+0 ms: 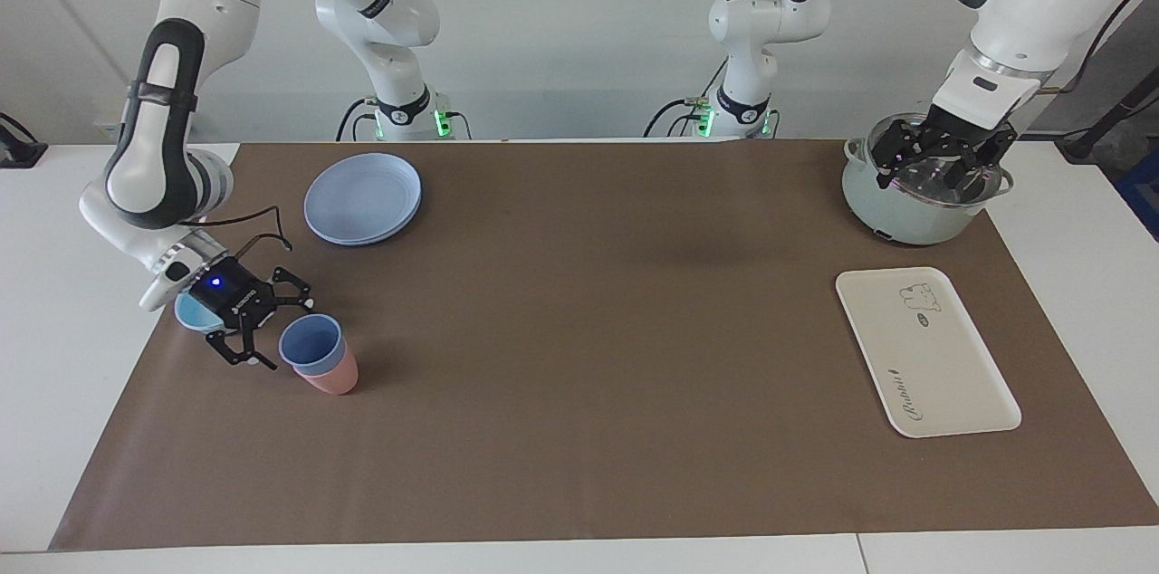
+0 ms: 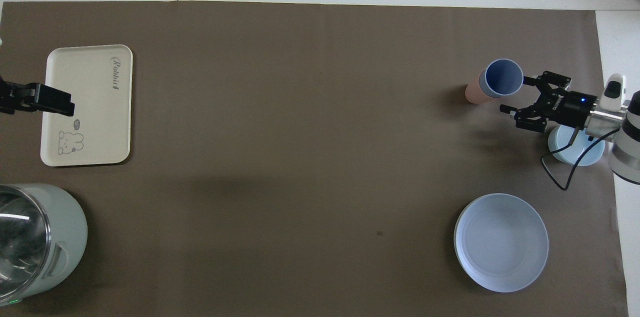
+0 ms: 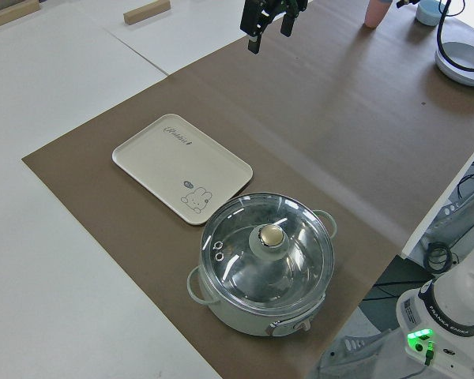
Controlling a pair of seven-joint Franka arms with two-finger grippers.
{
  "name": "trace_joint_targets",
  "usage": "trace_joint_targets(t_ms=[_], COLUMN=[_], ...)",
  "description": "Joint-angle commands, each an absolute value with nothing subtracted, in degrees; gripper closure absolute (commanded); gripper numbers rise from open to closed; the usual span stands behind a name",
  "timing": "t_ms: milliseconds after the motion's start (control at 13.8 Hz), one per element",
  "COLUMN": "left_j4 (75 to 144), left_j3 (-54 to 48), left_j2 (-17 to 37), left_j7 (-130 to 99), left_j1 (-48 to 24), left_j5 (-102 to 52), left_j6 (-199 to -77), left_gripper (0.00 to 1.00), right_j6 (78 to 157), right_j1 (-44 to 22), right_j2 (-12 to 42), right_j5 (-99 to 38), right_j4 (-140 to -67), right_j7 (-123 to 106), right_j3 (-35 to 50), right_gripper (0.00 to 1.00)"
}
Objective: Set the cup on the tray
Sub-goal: 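Move the right gripper to the pink-and-blue cup and grasp it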
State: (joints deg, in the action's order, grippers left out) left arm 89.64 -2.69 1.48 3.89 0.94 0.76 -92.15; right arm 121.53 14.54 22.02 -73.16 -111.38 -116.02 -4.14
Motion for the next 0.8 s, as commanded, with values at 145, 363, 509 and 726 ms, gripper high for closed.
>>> trace_joint_targets(t_ms=[145, 363, 509, 726], left_j4=[91.58, 91.58, 91.58, 91.58], left_j3=[-2.46, -2.46, -2.37, -2.46], left_j2=[-0.35, -0.35, -0.35, -0.35], left_j7=[4.13, 4.13, 4.13, 4.13], left_j1=[0.97, 0.97, 0.97, 0.97], left_j5=[0.70, 0.70, 0.70, 0.70], left_j6=[-92.11, -92.11, -92.11, -92.11], left_gripper=[0.00, 0.00, 0.00, 0.00], right_j6=[120.85, 121.02, 121.38, 121.90], right_j1=[14.15, 12.84, 12.57, 11.95], right_j2=[24.52, 24.61, 24.61, 24.70], right_j5=[-81.55, -84.02, -84.90, -86.30], right_j4=[-111.70, -111.80, -111.80, -111.89], right_j7=[-123.39, -123.49, -123.49, -123.57], right_j3=[-3.69, -3.60, -3.60, -3.60], right_gripper=[0.00, 0.00, 0.00, 0.00])
